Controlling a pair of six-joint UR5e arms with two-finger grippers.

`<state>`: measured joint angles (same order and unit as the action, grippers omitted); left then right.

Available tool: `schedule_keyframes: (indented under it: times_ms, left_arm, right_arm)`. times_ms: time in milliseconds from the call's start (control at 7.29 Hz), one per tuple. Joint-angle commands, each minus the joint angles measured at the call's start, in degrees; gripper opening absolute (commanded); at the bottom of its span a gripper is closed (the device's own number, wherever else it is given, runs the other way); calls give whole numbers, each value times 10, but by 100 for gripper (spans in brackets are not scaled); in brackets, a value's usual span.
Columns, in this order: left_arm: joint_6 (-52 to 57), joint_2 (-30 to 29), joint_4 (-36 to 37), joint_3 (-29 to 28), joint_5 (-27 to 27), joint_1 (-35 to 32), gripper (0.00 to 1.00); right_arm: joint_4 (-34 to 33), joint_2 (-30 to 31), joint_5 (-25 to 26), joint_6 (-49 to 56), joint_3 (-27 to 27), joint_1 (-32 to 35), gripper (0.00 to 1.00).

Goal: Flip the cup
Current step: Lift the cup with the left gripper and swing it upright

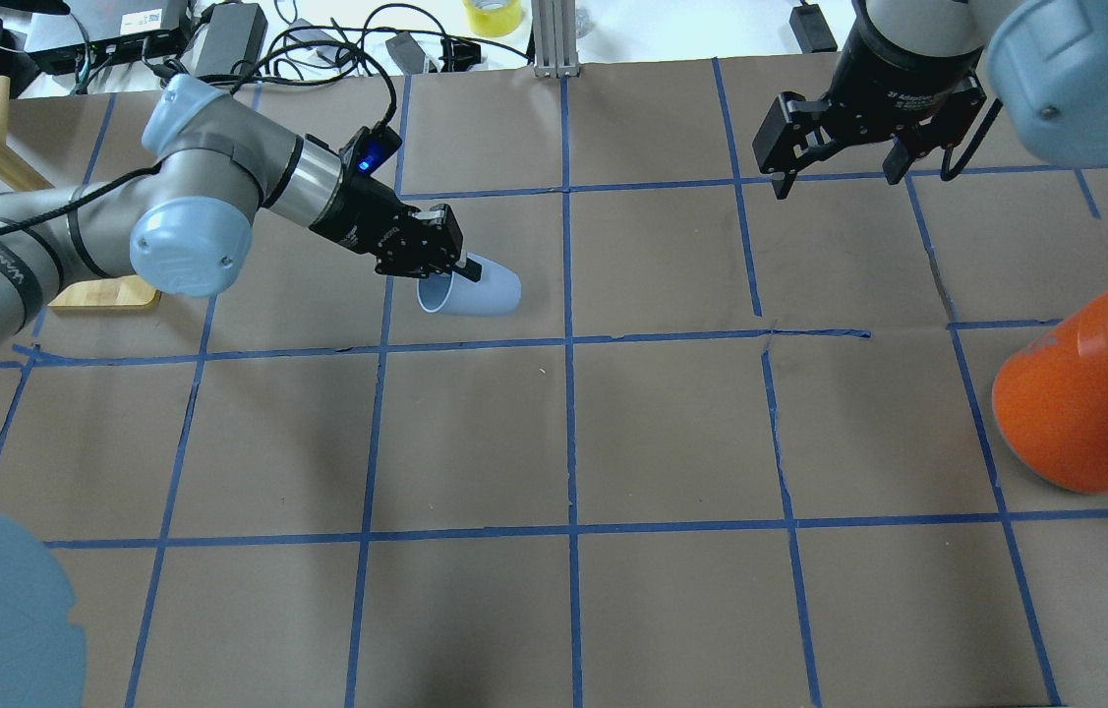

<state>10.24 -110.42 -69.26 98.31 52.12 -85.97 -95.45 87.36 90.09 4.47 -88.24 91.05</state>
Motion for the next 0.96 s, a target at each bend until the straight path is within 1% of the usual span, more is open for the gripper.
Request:
schedule_keyframes:
  times_ms: [0,137,274,412,686,823]
  left_arm:
    - [-11,32,-3,-49,134,-7,0]
    - [-2,39,-3,-77,204,-6,0]
    - [26,41,3,-92,255,-2,0]
    - [52,36,4,-98,282,4,0]
    - [100,0,4,-104,391,7,0]
    - [130,-21,2,-121,408,10,0]
  right_arm:
    - [0,0,0,1,0,0,100]
    - [0,0,0,1,0,0,100]
    - [1,0,0,1,0,0,100]
    - [1,0,0,1,0,-1,100]
    - [2,1,0,1,0,-1,100]
    - [3,1,0,1,0,0,100]
